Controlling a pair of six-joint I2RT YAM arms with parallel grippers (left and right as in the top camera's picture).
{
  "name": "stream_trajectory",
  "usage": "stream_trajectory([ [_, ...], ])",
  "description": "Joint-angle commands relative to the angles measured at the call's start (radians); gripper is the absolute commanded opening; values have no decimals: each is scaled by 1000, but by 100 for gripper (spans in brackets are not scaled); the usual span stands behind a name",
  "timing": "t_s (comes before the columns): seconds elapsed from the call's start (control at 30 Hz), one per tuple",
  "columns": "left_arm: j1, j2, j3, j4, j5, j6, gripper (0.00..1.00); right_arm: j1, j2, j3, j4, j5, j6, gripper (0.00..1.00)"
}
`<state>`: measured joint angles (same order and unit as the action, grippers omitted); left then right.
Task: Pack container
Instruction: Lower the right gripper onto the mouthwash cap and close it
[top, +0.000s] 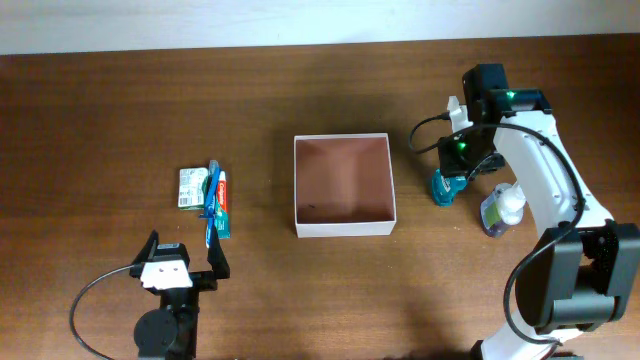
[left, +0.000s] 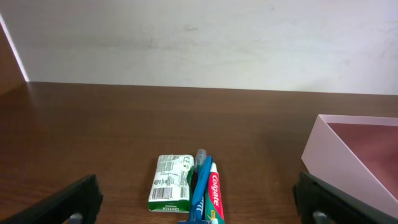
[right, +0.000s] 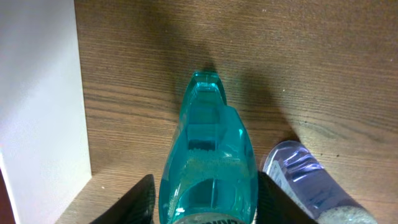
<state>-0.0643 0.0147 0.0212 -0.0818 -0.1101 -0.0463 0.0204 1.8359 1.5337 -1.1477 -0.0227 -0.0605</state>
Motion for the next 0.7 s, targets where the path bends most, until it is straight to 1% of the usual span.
stream_trajectory([
  [0.0, 3, -9, -8, 3, -10, -6, 100, 6, 6, -10, -3, 8, -2, 41],
  [0.17, 3, -9, -8, 3, -10, -6, 99, 6, 6, -10, -5, 10, 11, 36],
  [0.23, 3, -9, -8, 3, -10, -6, 99, 6, 6, -10, -5, 10, 16, 32],
  [0.4, 3, -9, -8, 3, -10, -6, 99, 6, 6, -9, -3, 10, 17, 29],
  [0.5, 3, -9, -8, 3, -10, -6, 99, 6, 5, -1, -6, 24, 51, 27],
  [0.67, 3, -9, -8, 3, -10, -6, 99, 6, 5, 64, -63, 39, 69, 27],
])
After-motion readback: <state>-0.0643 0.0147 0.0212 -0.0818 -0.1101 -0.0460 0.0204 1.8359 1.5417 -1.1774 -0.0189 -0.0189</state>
